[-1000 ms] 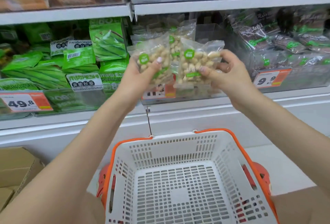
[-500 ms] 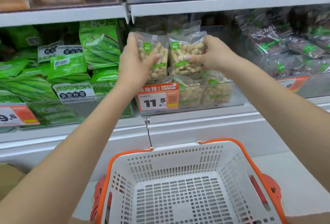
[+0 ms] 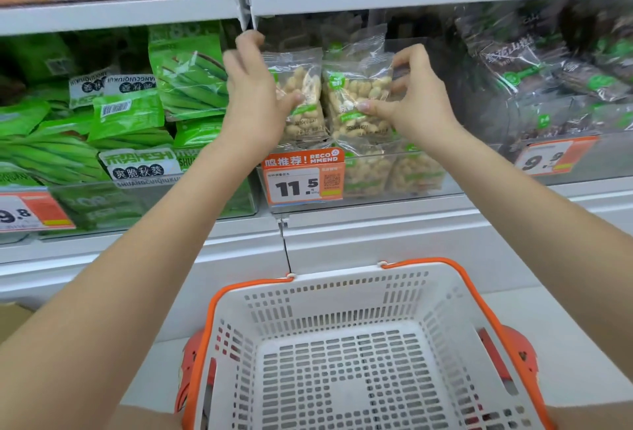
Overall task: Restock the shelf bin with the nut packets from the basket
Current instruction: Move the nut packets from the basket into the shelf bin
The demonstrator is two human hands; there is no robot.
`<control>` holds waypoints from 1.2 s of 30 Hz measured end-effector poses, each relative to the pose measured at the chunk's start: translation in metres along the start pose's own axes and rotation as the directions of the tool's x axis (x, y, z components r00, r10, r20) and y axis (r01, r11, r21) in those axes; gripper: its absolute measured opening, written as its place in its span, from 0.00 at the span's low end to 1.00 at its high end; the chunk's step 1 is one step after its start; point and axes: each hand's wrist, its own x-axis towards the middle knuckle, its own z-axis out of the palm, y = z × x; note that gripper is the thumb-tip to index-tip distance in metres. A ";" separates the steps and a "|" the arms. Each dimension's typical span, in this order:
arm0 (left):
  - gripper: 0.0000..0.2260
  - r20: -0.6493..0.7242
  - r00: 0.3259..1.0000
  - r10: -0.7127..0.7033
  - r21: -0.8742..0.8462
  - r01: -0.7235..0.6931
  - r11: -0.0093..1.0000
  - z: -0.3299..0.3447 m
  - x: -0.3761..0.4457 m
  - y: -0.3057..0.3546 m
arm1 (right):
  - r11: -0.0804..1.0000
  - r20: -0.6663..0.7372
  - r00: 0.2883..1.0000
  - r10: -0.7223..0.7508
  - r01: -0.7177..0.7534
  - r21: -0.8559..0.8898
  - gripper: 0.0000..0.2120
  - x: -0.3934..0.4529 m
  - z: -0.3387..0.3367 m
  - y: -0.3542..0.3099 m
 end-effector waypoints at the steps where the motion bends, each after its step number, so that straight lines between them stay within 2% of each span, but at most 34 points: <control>1: 0.27 -0.030 0.995 0.098 0.168 -0.091 0.982 0.001 -0.004 -0.001 | 0.999 -0.036 0.999 -0.039 0.039 0.003 0.29 -0.004 0.002 0.001; 2: 0.25 -0.026 0.986 0.164 0.294 -0.149 0.944 0.002 -0.005 -0.004 | 0.997 -0.059 0.995 -0.080 0.079 -0.010 0.31 -0.006 0.003 0.001; 4: 0.25 0.041 0.975 0.217 0.425 -0.214 0.880 0.004 -0.007 -0.011 | 0.989 -0.058 0.989 -0.133 0.129 -0.067 0.32 -0.010 0.008 0.002; 7: 0.29 0.159 0.965 0.208 0.467 -0.259 0.845 0.005 -0.009 -0.019 | 0.978 -0.017 0.984 -0.180 0.177 -0.115 0.36 -0.012 0.013 0.003; 11: 0.32 0.268 0.949 0.165 0.585 -0.297 0.755 0.008 -0.001 -0.015 | 0.949 0.093 0.978 -0.185 0.202 -0.242 0.30 -0.008 0.016 0.001; 14: 0.33 0.316 0.940 0.126 0.658 -0.313 0.685 0.006 -0.003 -0.013 | 0.941 0.119 0.981 -0.151 0.179 -0.288 0.31 -0.011 0.016 0.003; 16: 0.32 0.334 0.934 0.129 0.680 -0.333 0.653 0.002 -0.010 -0.012 | 0.872 0.105 0.982 -0.155 0.186 -0.453 0.32 -0.017 0.016 0.007; 18: 0.29 0.359 0.917 0.175 0.603 -0.371 0.706 0.001 -0.020 -0.009 | 0.729 0.117 0.955 -0.274 0.286 -0.622 0.30 -0.024 0.016 0.010; 20: 0.32 0.374 0.893 0.251 0.504 -0.423 0.753 0.005 -0.031 -0.008 | 0.596 0.168 0.909 -0.382 0.382 -0.706 0.29 -0.029 0.018 0.013; 22: 0.38 0.386 0.889 0.247 0.445 -0.413 0.795 0.013 -0.040 -0.008 | 0.551 0.249 0.892 -0.377 0.433 -0.714 0.32 -0.028 0.023 0.014; 24: 0.40 0.374 0.899 0.229 0.438 -0.389 0.810 0.020 -0.041 -0.012 | 0.587 0.315 0.892 -0.325 0.451 -0.672 0.34 -0.025 0.031 0.017; 30: 0.38 0.327 0.903 0.278 0.499 -0.415 0.761 0.032 -0.036 -0.017 | 0.683 0.427 0.871 -0.242 0.466 -0.563 0.34 -0.006 0.032 0.021; 33: 0.39 0.314 0.907 0.279 0.510 -0.410 0.756 0.030 -0.039 -0.014 | 0.735 0.475 0.847 -0.239 0.477 -0.482 0.33 -0.005 0.027 0.020; 35: 0.39 0.304 0.913 0.273 0.520 -0.399 0.755 0.027 -0.042 -0.012 | 0.812 0.433 0.845 -0.313 0.475 -0.339 0.31 -0.008 0.019 0.018; 36: 0.40 0.297 0.916 0.270 0.524 -0.393 0.755 0.027 -0.043 -0.009 | 0.850 0.361 0.860 -0.360 0.462 -0.254 0.30 -0.010 0.015 0.016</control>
